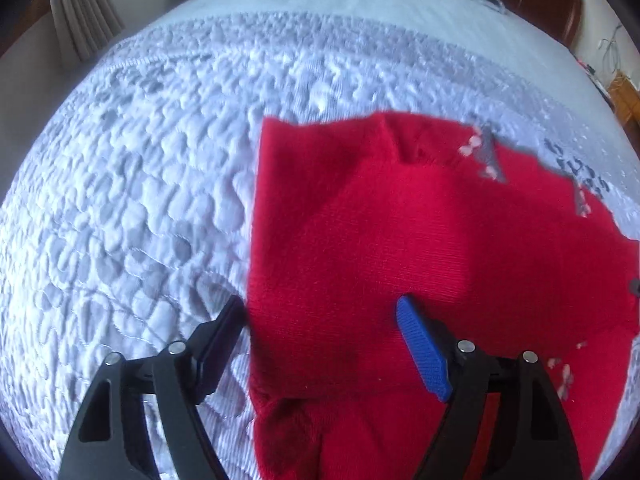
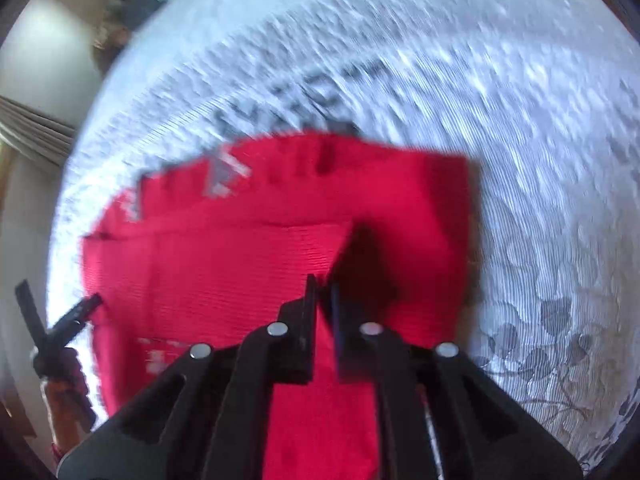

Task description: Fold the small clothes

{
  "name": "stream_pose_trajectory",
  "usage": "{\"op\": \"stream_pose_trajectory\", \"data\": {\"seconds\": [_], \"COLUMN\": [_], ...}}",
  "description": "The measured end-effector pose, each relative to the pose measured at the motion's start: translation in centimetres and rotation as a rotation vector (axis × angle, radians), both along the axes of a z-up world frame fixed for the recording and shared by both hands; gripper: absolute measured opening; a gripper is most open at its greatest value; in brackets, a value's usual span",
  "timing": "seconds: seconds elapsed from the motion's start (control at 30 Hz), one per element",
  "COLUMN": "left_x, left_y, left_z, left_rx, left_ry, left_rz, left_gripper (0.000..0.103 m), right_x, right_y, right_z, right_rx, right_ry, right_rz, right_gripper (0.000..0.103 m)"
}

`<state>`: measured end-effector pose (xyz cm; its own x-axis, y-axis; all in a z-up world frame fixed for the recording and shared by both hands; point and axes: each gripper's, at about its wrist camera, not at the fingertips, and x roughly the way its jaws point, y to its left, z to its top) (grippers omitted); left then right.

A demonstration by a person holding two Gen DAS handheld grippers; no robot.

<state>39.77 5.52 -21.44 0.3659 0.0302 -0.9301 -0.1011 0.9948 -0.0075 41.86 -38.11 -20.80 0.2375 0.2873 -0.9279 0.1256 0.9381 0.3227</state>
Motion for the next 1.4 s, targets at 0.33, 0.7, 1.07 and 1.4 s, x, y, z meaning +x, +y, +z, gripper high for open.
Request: {"op": "stream_pose_trajectory", "data": {"seconds": [0.33, 0.7, 1.07, 1.4], "left_x": [1.0, -2.6, -21.2, -29.2], "left_y": [-0.5, 1.6, 4.1, 3.8], "left_z": [0.0, 1.5, 2.5, 2.7], "left_rx": [0.059, -0.014, 0.016, -0.042], "left_ry": [-0.023, -0.01, 0.021, 0.053], "left_rz": [-0.021, 0.007, -0.074, -0.067], "left_gripper": [0.086, 0.088, 0.088, 0.092], "right_x": [-1.4, -6.5, -27.0, -36.9], "right_y": [0.7, 0.0, 2.1, 4.2], "right_z": [-1.0, 1.3, 1.7, 2.3], "right_rx": [-0.028, -0.024, 0.015, 0.107], "right_ry": [0.0, -0.063, 0.007, 0.052], "right_rz": [0.028, 0.019, 0.139, 0.196], "right_gripper": [0.007, 0.03, 0.037, 0.045]}}
